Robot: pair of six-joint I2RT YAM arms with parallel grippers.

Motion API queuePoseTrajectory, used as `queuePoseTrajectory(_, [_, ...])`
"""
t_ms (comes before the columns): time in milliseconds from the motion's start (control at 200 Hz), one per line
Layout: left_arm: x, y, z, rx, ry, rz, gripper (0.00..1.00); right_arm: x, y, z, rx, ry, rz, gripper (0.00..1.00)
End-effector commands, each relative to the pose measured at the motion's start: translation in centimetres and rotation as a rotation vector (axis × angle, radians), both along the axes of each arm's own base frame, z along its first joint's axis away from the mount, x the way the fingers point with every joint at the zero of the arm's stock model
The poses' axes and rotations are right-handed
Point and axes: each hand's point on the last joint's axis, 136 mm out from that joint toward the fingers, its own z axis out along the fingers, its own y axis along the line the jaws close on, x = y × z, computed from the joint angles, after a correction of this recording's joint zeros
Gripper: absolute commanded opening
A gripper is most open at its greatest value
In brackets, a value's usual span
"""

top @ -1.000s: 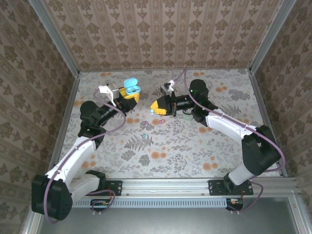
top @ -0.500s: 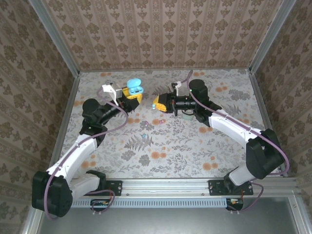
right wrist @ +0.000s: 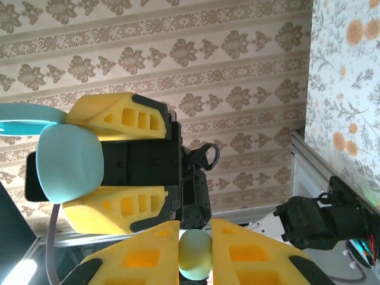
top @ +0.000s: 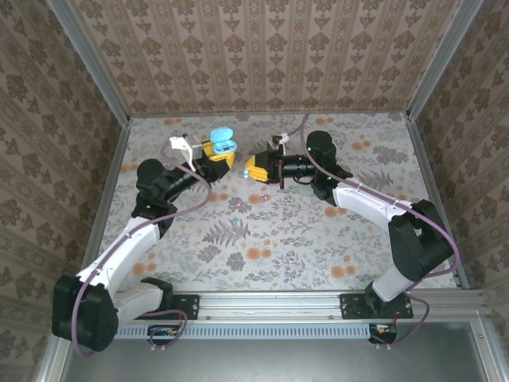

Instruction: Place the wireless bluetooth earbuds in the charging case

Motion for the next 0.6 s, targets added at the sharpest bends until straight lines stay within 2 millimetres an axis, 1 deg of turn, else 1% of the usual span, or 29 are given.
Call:
queuePoseTrajectory(0, [-1.0,0.2,1.7,0.0,-0.076,0.0,0.32,-0.6,0.1,1.4,0.031,-0.02,0.05,0.18])
queuePoseTrajectory(245, [-0.9,0.2,1.2,0.019,-0.076,-0.001,0.32,-0.5,-0.2,1.5,0.021,-0.003,0.013,0.18])
queuePoseTrajectory(445, [-0.8,0.0,1.0,0.028,-0.074,-0.013,0.32,-1.0,-0.6,1.9,0.026,-0.017,0.015,0.18])
queuePoseTrajectory(520, [-0.6,-0.1,0.7,0.034,-0.067,-0.017,0.32,-1.3,-0.8,2.5,0.025,-0.059,0.008,0.18])
queuePoseTrajectory(595, [-0.6,-0.4,0.3,0.046,-0.067,-0.034,0.32,-1.7,-1.2,3.8,0.012,-0.148,-0.013,0.18])
